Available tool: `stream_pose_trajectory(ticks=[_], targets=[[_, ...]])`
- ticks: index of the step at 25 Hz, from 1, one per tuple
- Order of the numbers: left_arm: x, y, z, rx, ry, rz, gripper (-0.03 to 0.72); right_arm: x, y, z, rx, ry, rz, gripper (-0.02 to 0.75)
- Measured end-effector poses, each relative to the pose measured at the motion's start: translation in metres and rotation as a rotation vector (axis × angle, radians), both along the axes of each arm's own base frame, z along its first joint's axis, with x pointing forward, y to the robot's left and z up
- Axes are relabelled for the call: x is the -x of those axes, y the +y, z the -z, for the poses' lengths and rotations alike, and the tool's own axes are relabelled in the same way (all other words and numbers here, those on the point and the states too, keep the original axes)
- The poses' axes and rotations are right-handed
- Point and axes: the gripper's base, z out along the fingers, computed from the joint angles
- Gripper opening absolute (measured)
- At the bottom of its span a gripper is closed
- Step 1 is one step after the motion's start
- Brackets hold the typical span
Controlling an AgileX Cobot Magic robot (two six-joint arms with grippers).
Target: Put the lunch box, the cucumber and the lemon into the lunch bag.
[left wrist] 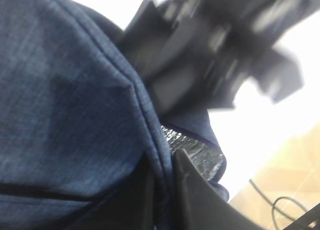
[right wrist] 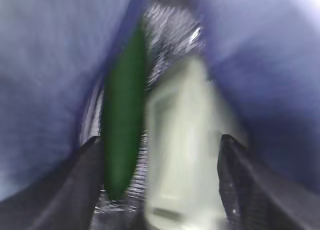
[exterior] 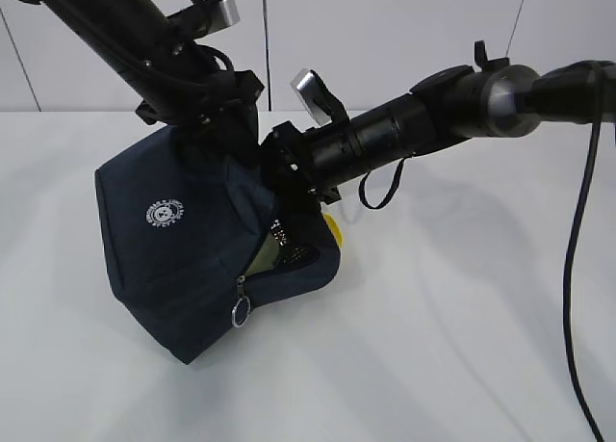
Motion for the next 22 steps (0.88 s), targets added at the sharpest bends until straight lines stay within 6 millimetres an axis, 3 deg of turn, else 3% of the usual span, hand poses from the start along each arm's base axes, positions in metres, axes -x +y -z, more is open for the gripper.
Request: stream_pose_trajectory(ticks=[8, 14, 22], targets=[[0.0, 0.002, 0.001, -0.021, -0.001, 0.01, 0.017, -0.014, -0.025, -0.011, 0.031, -0.032, 0.041, 0.531], [0.001, 0.005, 0.003, -0.072, -0.004, 0.032, 0.017, -0.019, -0.047, -0.032, 0.243, -0.124, -0.007, 0.531], [0.001, 0.011, 0.005, -0.093, 0.013, 0.036, 0.017, -0.016, -0.055, -0.025, 0.48, -0.106, -0.047, 0.531]])
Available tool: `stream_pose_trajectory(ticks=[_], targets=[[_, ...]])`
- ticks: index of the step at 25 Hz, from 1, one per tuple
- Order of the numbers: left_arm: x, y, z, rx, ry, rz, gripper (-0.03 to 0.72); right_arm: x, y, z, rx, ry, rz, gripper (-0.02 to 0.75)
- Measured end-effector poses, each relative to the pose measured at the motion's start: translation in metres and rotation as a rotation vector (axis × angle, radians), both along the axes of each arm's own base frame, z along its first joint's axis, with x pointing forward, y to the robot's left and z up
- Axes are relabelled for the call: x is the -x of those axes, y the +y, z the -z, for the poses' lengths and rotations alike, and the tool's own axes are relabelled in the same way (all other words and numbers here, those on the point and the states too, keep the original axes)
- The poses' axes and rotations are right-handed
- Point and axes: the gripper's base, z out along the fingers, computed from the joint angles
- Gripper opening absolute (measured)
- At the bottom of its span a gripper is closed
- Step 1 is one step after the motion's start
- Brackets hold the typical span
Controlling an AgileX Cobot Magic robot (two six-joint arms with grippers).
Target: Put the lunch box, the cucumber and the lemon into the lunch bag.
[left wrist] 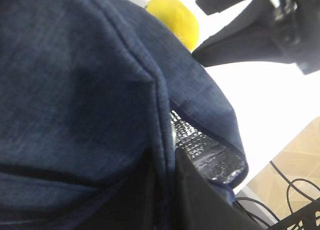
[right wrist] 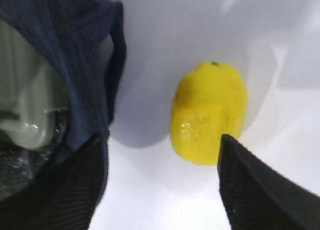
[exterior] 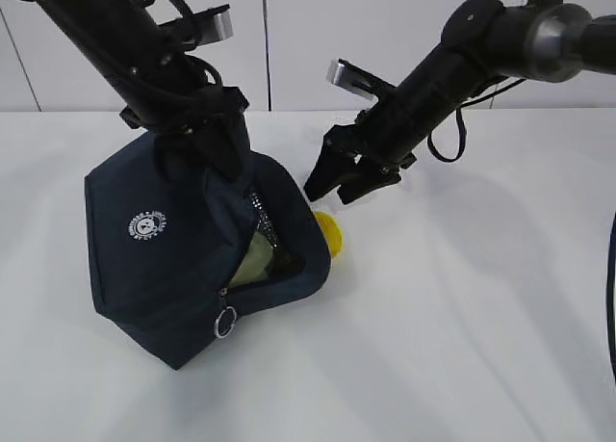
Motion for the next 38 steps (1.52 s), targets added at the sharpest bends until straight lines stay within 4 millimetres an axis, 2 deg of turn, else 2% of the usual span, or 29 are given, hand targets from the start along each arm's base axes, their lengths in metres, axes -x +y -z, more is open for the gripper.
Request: stream_pose_trajectory(ticks=[5, 11, 18, 29, 38], targets=[[-0.005, 0.013, 0.0, -0.005, 0.02, -0.024, 0.017, 0.007, 0.014, 0.004, 0.064, 0.013, -0.029, 0.531], [-0.005, 0.015, 0.001, -0.02, 0.021, -0.02, 0.017, 0.012, 0.023, 0.01, 0.193, 0.017, -0.033, 0.531], [-0.004, 0.017, 0.002, -0.048, 0.026, -0.006, 0.017, 0.008, 0.022, 0.011, 0.213, -0.015, 0.011, 0.531], [-0.003, 0.017, 0.002, -0.046, 0.028, -0.006, 0.016, 0.005, 0.033, 0.033, 0.22, -0.007, 0.031, 0.528], [-0.003, 0.017, 0.002, -0.043, 0.029, -0.007, 0.016, 0.004, 0.033, 0.033, 0.224, -0.02, 0.043, 0.475]])
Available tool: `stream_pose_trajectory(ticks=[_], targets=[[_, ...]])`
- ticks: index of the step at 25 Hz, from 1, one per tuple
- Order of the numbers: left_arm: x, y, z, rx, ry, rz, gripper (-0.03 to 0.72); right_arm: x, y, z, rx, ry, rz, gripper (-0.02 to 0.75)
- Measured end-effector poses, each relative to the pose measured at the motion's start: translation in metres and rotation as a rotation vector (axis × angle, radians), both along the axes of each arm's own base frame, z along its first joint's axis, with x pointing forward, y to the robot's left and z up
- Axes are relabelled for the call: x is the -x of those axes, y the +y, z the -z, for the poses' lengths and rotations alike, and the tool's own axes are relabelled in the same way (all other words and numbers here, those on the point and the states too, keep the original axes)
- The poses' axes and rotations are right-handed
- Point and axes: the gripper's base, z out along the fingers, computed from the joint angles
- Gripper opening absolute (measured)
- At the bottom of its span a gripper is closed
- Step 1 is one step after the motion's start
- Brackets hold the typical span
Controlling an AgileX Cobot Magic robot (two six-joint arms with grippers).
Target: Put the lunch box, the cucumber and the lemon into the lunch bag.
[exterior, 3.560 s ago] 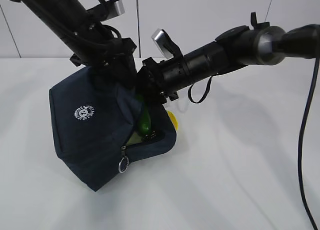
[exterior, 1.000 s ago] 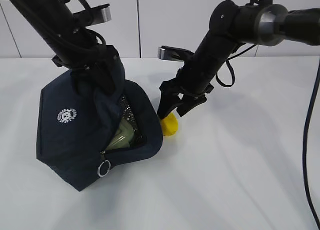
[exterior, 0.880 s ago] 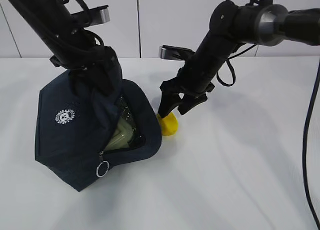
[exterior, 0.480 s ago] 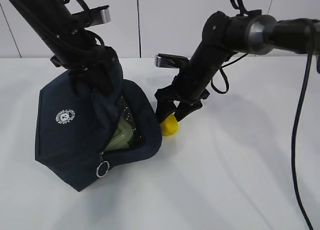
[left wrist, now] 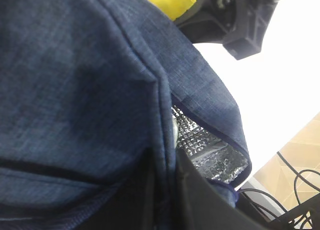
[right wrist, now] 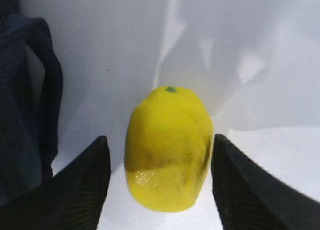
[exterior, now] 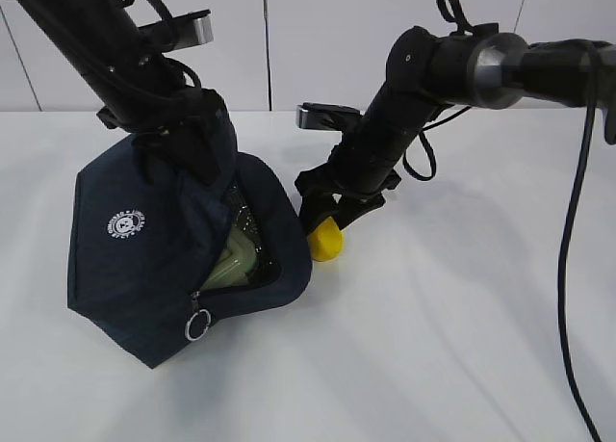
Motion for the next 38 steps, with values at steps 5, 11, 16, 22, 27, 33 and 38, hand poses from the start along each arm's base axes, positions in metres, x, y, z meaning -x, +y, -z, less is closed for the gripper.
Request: stream_pose_trajectory(ticks=[5, 11, 16, 22, 27, 33, 38], targets=[[0.0, 0.0, 0.0, 0.002, 0.001, -0.001, 0.016, 0.0, 0.0, 0.002, 0.005, 0.007, -0.003, 0.474], [0.0, 0.0, 0.0, 0.003, 0.002, -0.001, 0.016, 0.0, 0.0, 0.009, 0.013, 0.023, -0.006, 0.474], [0.001, 0.0, 0.0, 0.005, 0.006, 0.0, 0.016, 0.0, 0.0, 0.009, 0.013, 0.023, -0.006, 0.466], [0.001, -0.001, -0.001, 0.015, 0.012, -0.001, 0.016, 0.0, -0.001, 0.009, 0.021, 0.021, -0.011, 0.366], [0.001, -0.001, -0.001, 0.017, 0.015, -0.001, 0.016, 0.0, -0.001, 0.001, 0.028, 0.037, -0.037, 0.338], [0.002, -0.001, -0.001, 0.017, 0.025, 0.003, 0.016, -0.018, -0.007, -0.042, 0.005, -0.061, -0.034, 0.337], [0.003, -0.001, -0.001, 0.018, 0.029, 0.005, 0.016, -0.026, -0.013, -0.065, -0.074, -0.097, 0.019, 0.335]])
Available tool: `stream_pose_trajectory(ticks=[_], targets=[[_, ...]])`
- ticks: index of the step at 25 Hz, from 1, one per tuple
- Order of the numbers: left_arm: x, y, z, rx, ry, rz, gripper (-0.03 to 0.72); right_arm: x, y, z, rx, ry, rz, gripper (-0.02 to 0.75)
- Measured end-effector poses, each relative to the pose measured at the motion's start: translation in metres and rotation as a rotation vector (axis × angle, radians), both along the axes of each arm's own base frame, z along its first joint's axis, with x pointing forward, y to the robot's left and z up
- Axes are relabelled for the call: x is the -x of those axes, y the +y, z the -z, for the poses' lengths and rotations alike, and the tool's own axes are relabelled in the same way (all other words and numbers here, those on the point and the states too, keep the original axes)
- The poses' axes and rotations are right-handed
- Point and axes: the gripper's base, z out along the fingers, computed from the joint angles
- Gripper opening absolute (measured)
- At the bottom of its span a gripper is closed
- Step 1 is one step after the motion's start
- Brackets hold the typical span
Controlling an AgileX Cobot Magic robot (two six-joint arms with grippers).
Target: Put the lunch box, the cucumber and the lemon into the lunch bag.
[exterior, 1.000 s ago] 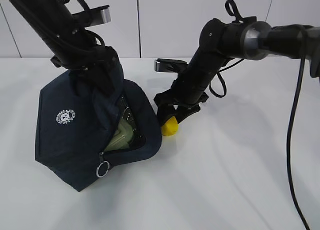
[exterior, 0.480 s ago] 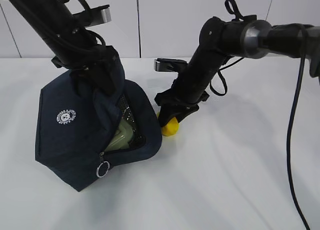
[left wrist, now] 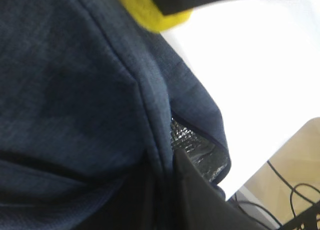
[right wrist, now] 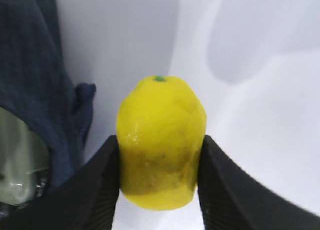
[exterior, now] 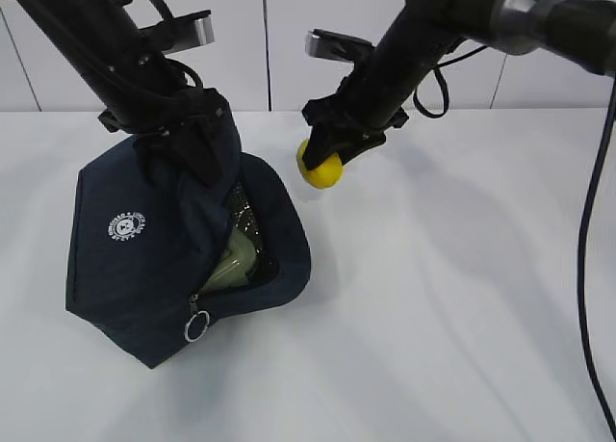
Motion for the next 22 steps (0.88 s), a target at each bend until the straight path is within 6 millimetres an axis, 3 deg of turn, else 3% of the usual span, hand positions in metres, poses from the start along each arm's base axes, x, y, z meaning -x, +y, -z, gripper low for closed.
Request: stream_pose_trajectory(ticks=[7, 16, 22], targets=[[0.003, 0.002, -0.019, 0.025, -0.07, -0.023, 0.016, 0.004, 0.015, -0.018, -0.235, 0.023, -0.02, 0.335], [-0.002, 0.004, -0.023, 0.051, -0.103, -0.069, 0.016, 0.017, 0.047, -0.021, -0.27, 0.027, -0.096, 0.33], [-0.002, 0.004, -0.024, 0.062, -0.099, -0.072, 0.016, 0.02, 0.063, 0.0, -0.298, 0.077, -0.119, 0.33]])
